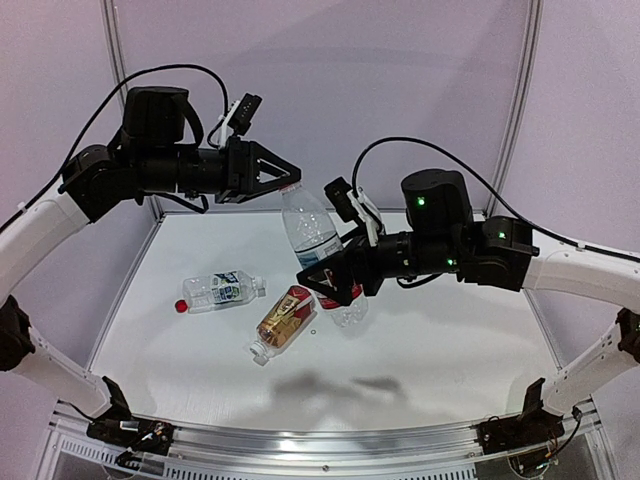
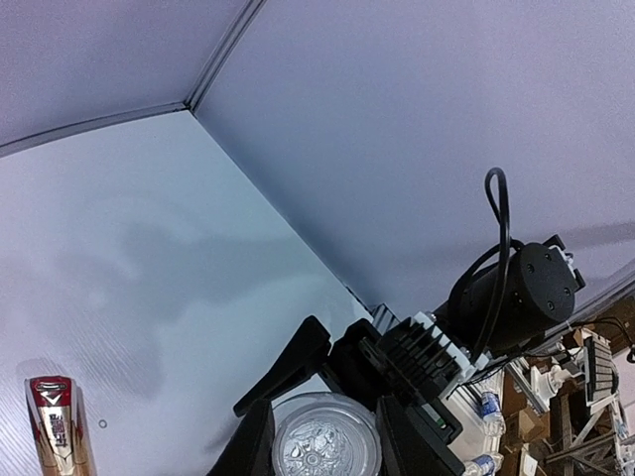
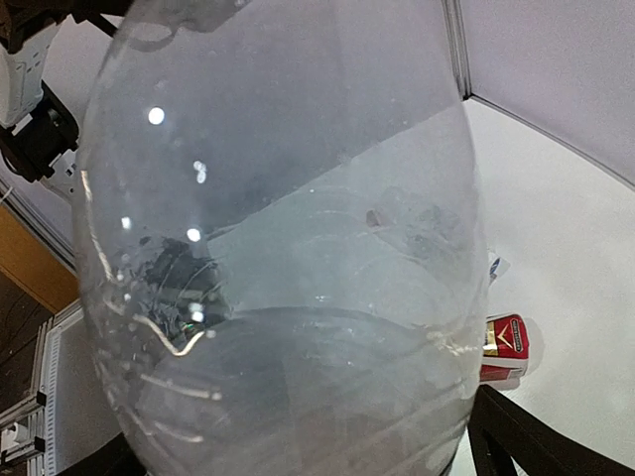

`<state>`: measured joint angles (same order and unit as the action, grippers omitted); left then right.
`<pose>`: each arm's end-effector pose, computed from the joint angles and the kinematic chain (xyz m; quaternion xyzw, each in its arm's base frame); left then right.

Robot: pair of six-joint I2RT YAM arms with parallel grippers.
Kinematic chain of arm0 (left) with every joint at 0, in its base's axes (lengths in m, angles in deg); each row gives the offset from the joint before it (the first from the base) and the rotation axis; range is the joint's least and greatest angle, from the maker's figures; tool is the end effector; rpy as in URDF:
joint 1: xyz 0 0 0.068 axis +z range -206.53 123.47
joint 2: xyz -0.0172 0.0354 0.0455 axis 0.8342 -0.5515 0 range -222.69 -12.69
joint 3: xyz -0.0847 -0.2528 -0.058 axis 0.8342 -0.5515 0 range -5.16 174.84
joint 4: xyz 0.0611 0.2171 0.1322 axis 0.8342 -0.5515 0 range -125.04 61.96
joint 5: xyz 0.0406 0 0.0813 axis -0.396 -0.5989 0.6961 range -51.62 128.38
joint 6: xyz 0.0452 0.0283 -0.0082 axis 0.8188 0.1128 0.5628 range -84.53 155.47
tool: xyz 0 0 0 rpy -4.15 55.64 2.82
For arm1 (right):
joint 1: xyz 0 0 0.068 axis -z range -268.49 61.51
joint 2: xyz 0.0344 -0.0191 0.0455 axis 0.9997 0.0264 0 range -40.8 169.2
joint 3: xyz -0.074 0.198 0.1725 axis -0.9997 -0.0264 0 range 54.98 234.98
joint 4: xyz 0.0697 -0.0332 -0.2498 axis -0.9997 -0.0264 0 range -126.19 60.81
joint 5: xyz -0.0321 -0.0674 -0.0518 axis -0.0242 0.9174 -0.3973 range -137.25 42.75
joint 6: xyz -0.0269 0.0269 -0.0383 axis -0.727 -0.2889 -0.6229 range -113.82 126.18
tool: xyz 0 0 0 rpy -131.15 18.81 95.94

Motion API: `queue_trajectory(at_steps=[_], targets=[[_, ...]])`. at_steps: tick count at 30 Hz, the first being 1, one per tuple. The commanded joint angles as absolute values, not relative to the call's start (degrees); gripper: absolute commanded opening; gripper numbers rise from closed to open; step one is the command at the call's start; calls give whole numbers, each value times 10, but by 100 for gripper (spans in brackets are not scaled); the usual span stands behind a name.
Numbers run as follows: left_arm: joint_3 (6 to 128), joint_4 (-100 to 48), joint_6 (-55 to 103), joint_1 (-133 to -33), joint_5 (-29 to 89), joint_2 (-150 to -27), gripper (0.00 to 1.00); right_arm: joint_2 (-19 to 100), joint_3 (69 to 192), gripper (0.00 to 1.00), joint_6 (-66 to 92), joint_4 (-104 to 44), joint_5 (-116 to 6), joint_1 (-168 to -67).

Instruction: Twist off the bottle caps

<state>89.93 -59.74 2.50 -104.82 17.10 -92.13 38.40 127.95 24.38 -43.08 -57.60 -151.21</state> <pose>0.1862 -0.2283 0.4673 0.2147 0.7634 -0.4969 0.3526 0.1423 0.2900 0.3683 -0.3571 0.7360 0.4264 0.3860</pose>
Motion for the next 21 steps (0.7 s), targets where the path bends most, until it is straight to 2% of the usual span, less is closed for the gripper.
queue_trajectory(at_steps=[1, 8, 14, 21], targets=[[913, -626, 38, -1039, 198, -907, 7, 379, 1285, 99, 253, -446, -548, -1511], [914, -675, 66, -1015, 265, -882, 6, 357, 1292, 99, 249, -451, -507, -1511], [943, -748, 120, -981, 410, -870, 4, 345, 1299, 99, 241, -474, -476, -1511], [936, -745, 194, -916, 551, -867, 0, 321, 1276, 99, 234, -488, -410, -1511]])
